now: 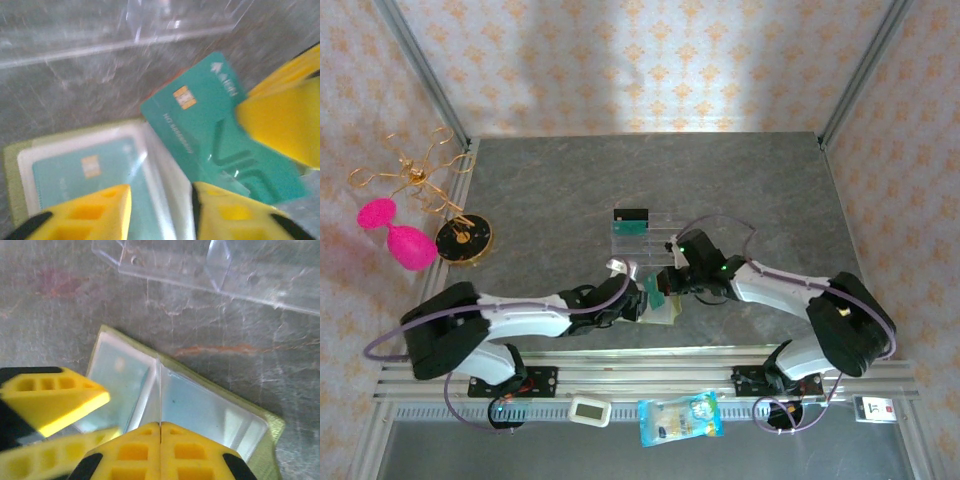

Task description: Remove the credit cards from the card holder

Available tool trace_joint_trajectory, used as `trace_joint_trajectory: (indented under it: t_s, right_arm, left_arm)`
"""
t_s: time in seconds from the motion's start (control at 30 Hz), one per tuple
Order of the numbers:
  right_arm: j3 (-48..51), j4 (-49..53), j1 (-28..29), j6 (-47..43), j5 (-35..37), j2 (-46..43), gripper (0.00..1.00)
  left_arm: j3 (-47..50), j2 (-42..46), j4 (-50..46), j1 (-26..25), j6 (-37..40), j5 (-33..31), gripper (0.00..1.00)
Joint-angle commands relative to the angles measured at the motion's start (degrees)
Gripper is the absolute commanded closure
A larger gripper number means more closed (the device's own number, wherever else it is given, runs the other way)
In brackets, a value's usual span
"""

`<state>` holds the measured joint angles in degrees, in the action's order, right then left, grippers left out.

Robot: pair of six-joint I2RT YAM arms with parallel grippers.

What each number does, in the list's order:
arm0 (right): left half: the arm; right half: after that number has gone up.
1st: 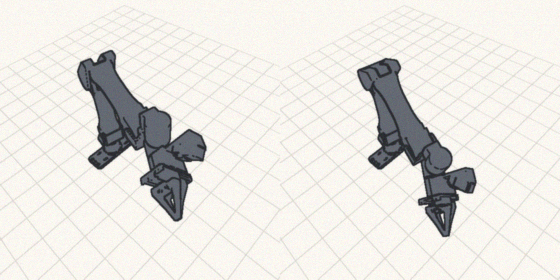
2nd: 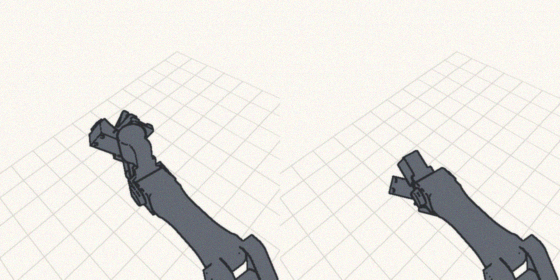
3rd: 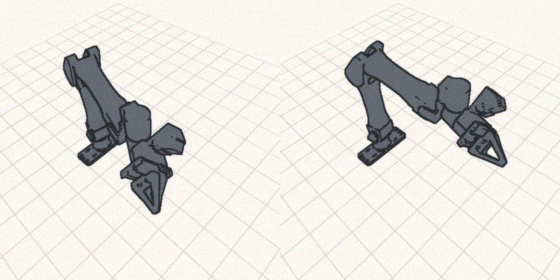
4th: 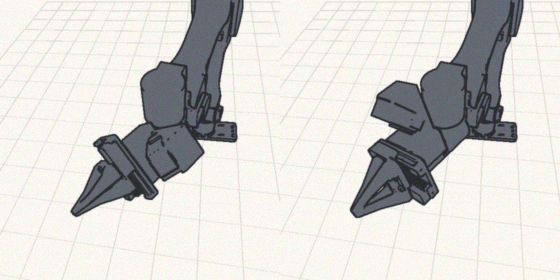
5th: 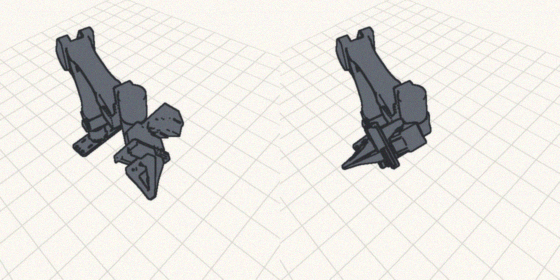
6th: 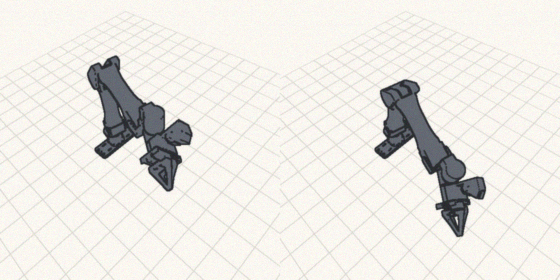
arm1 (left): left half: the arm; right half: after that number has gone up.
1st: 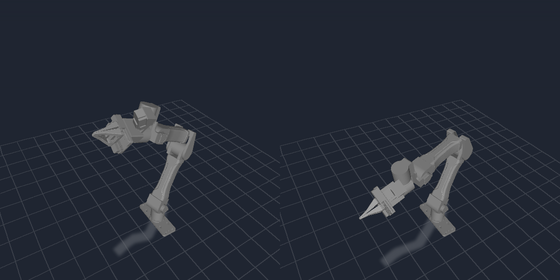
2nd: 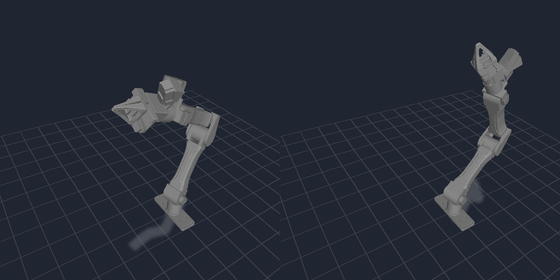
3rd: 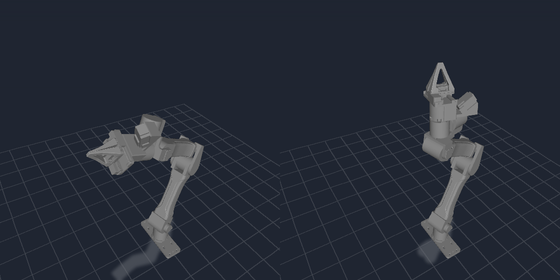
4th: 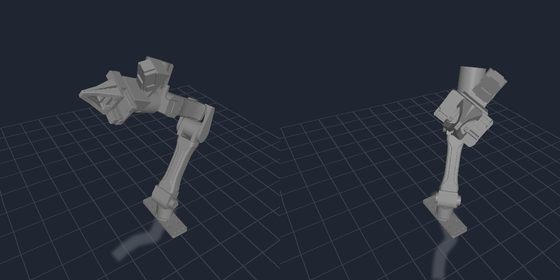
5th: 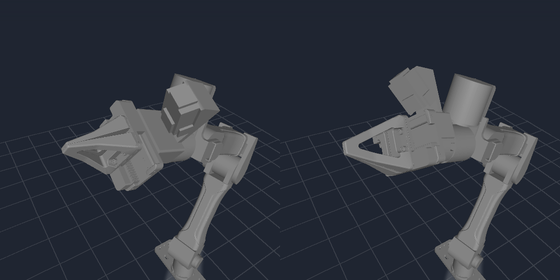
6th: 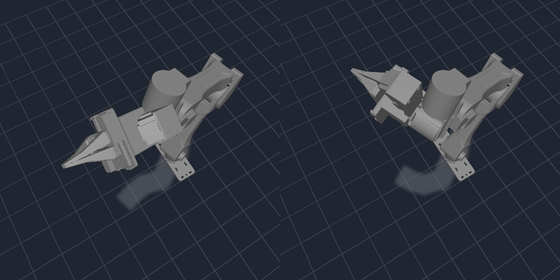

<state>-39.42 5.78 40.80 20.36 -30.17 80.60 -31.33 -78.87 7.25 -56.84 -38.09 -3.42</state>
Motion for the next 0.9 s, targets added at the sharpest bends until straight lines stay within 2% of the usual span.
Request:
trace_joint_trajectory:
  t_s: [0.0, 0.13, 0.23, 0.37, 0.5, 0.63, 0.87]
  right_arm:
    - [-0.93, 2.9, -0.28, 0.34, 4.58, -2.46, 1.0]
    - [-1.1, 3.38, -0.28, -0.37, 5.01, -4.7, 1.0]
    - [-0.87, 3.31, -0.27, 0.58, 4.13, -3.2, 1.0]
    - [2.2, -1.01, -0.22, 3.39, 3.22, -2.47, 1.0]
    - [4.72, -4.52, 0.32, 6.02, 3.69, -2.09, 1.0]
    - [6.79, -6.41, 0.67, 7.22, 3.17, -1.34, 1.0]
    - [8.91, -8.19, 0.86, 8.08, 3.39, -1.75, 1.0]
  left_arm:
    - [0.24, 7.97, -2.09, 0.33, -1.14, -2.34, 0.5]
    - [0.75, 14.75, -4.73, 0.86, -1.03, -4.4, 0.38]
    - [2.28, 16.58, -5.63, 1.64, -1.47, -4.21, 0.37]
    - [5.46, 15.95, -2.3, 1.68, -2.43, -2.13, 0.38]
    - [6.78, 11.75, 3.11, 1.73, -3.18, 1.31, 0.54]
    - [3.53, 6.25, 5.16, 1.62, -1.51, 3.99, 0.73]
    - [0.89, -0.89, 6.68, 1.61, -0.15, 5.15, 0.89]
